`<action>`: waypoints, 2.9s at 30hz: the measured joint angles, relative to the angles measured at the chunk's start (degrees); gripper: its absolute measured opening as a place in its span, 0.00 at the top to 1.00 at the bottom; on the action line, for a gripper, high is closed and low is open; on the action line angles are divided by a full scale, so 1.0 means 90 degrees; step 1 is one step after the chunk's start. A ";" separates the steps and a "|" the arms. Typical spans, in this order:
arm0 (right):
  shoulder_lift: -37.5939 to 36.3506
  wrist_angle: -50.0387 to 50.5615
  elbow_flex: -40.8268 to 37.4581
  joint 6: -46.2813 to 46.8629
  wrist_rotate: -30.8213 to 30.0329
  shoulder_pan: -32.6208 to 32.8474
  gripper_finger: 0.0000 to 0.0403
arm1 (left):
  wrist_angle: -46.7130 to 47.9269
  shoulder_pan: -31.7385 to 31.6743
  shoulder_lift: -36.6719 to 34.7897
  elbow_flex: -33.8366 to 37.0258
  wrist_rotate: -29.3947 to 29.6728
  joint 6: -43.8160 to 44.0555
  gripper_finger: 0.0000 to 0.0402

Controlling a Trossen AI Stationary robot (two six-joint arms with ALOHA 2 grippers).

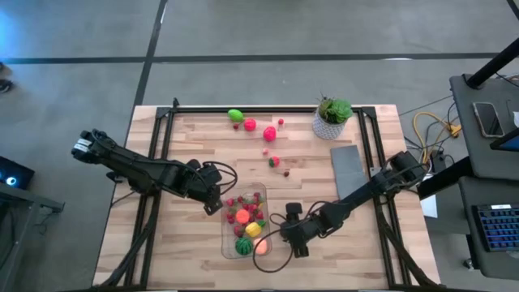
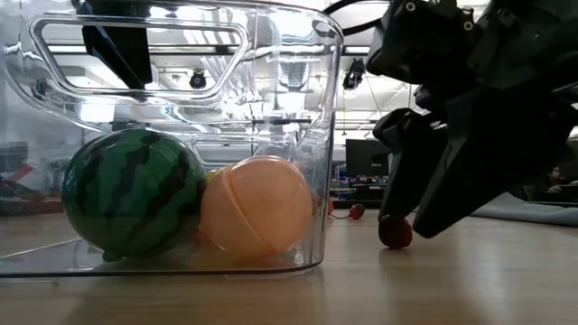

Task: Pick and placing Produce into tupperware
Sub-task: Put the red cherry into the transparent bin

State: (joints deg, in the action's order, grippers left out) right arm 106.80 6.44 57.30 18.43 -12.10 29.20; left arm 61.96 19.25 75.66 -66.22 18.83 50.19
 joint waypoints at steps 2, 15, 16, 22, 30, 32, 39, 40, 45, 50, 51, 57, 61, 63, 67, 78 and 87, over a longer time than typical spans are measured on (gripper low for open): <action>0.0000 0.0000 0.0000 0.0000 -0.0007 -0.0015 0.44 | -0.0001 0.0000 0.0000 0.0000 0.0002 -0.0001 0.41; 0.0414 -0.0267 0.0175 -0.0049 -0.0124 -0.0040 0.44 | 0.0002 0.0000 -0.0005 0.0000 0.0007 0.0008 0.41; 0.0436 -0.0236 0.0207 -0.0050 -0.0130 -0.0037 0.44 | 0.0002 0.0000 -0.0005 0.0000 0.0005 0.0008 0.41; 0.0467 0.0253 0.0438 -0.0046 -0.0168 -0.0043 0.44 | 0.0014 0.0000 -0.0005 0.0000 0.0005 0.0001 0.41; 0.0428 0.0692 0.0502 0.0187 -0.0160 -0.0037 0.51 | 0.0014 0.0000 -0.0005 0.0000 0.0005 -0.0004 0.41; 0.0435 0.0698 0.0528 0.0185 -0.0145 -0.0037 0.55 | 0.0014 0.0000 -0.0005 0.0000 0.0005 -0.0004 0.41; 0.0437 0.0725 0.0544 0.0186 -0.0114 -0.0035 0.67 | 0.0011 0.0000 -0.0005 0.0000 0.0005 -0.0004 0.41; 0.0437 0.0731 0.0544 0.0202 -0.0114 -0.0035 0.68 | 0.0009 0.0000 -0.0005 0.0000 0.0005 -0.0004 0.41; 0.0437 0.0750 0.0544 0.0695 -0.0167 -0.0037 0.77 | 0.0006 0.0000 -0.0005 0.0000 0.0006 -0.0004 0.41; 0.0437 0.0755 0.0544 0.0900 -0.0199 -0.0037 0.84 | 0.0004 0.0000 -0.0005 0.0000 0.0005 -0.0004 0.41; 0.0420 0.0764 0.0542 0.0908 -0.0206 -0.0037 0.85 | 0.0004 0.0000 -0.0005 0.0000 0.0005 -0.0006 0.41; 0.0063 0.1153 0.0564 0.1349 -0.0413 -0.0042 0.88 | -0.0003 0.0000 -0.0005 0.0000 0.0007 -0.0006 0.41; -0.0522 0.1856 0.0805 0.1552 -0.0822 -0.0049 0.88 | -0.0008 0.0000 -0.0005 0.0000 0.0007 -0.0016 0.41; -0.0885 0.2004 0.0900 0.1366 -0.1145 -0.0066 0.88 | -0.0015 -0.0001 -0.0005 0.0000 0.0007 -0.0016 0.41; -0.1428 0.1977 0.0959 0.0530 -0.1384 -0.0391 0.87 | -0.0053 -0.0002 -0.0005 0.0000 0.0142 -0.0017 0.41; -0.0816 0.1439 0.1798 -0.0379 0.0843 -0.1734 0.84 | -0.0114 -0.0002 -0.0005 0.0002 0.0299 0.0050 0.41; 0.0171 0.1628 0.2989 -0.0437 0.2038 -0.2129 0.67 | -0.0091 -0.0002 -0.0005 0.0002 0.0296 0.0543 0.41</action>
State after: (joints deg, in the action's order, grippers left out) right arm 108.34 21.09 84.19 14.50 6.25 10.03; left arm 61.14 19.22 75.61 -66.19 21.50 55.07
